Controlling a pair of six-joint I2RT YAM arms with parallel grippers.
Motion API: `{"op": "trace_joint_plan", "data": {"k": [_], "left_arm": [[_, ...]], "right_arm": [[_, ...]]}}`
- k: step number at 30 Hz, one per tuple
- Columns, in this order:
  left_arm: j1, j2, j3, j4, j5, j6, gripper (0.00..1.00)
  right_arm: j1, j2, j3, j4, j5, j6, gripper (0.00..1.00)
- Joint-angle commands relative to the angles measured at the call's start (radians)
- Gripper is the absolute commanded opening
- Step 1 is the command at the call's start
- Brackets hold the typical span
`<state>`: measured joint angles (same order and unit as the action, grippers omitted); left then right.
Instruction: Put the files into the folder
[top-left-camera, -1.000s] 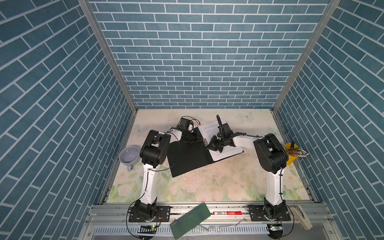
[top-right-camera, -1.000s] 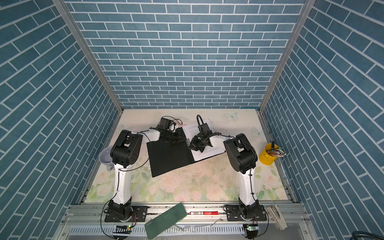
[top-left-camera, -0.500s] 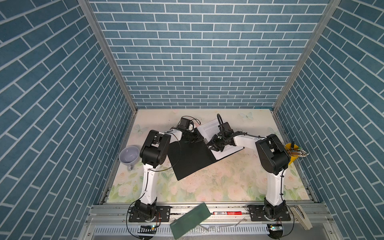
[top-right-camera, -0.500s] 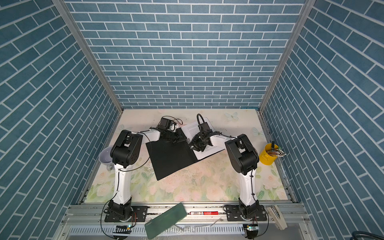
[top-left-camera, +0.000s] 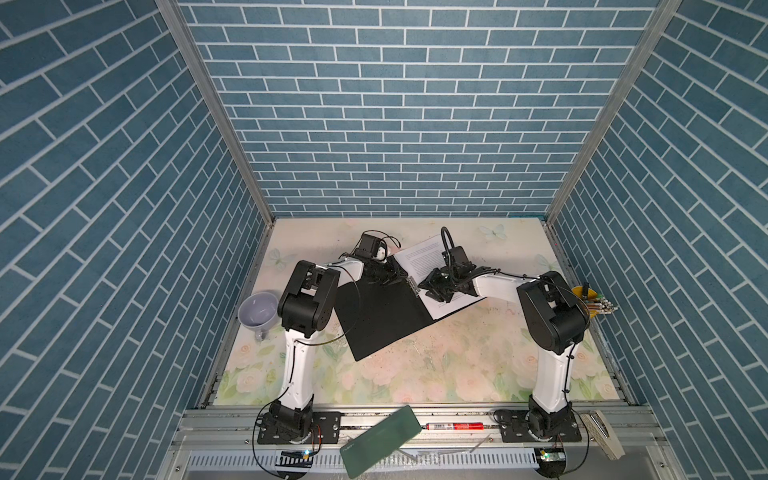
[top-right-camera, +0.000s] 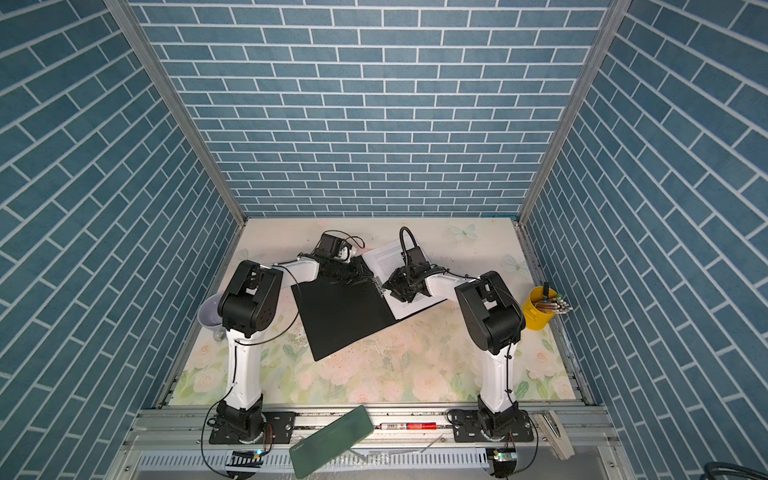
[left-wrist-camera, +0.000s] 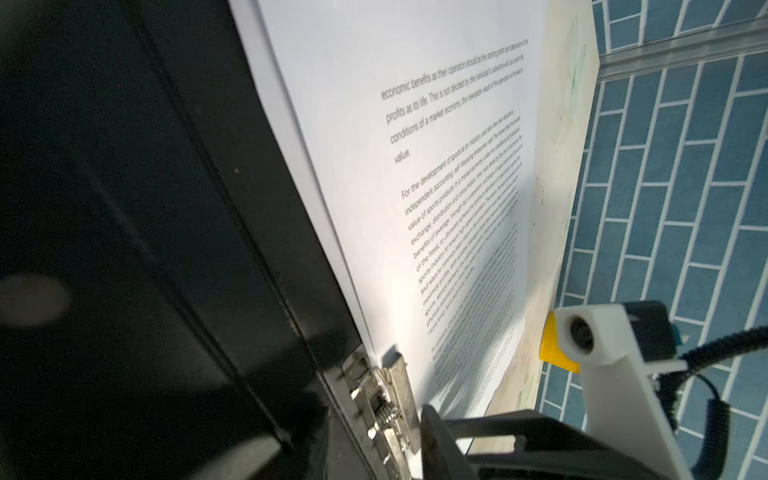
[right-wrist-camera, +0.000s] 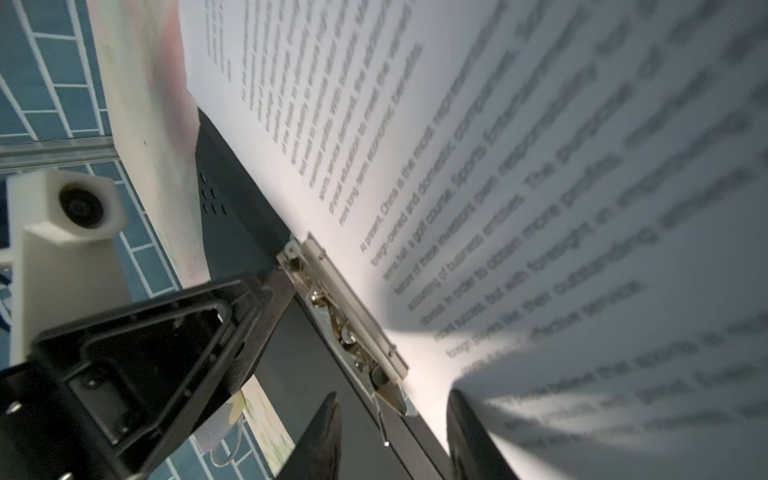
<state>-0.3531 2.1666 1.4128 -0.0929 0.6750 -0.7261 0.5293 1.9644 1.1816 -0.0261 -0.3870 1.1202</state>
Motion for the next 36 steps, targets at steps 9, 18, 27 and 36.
{"op": "trace_joint_plan", "data": {"k": [9,18,27,36], "left_arm": [[0.017,-0.101,-0.093,-0.071,-0.056,0.023,0.63],[0.036,-0.229,-0.209,-0.115,-0.135,0.078,0.89],[0.090,-0.339,-0.302,-0.164,-0.220,0.112,1.00],[0.142,-0.453,-0.400,-0.201,-0.316,0.124,1.00]], "right_arm": [[-0.106,-0.104,-0.042,0.018,0.137,-0.210,0.52],[-0.212,-0.123,-0.018,-0.024,0.230,-0.369,0.78],[-0.288,-0.119,-0.028,0.003,0.283,-0.416,0.87],[-0.348,-0.093,-0.042,0.013,0.293,-0.419,0.90]]}}
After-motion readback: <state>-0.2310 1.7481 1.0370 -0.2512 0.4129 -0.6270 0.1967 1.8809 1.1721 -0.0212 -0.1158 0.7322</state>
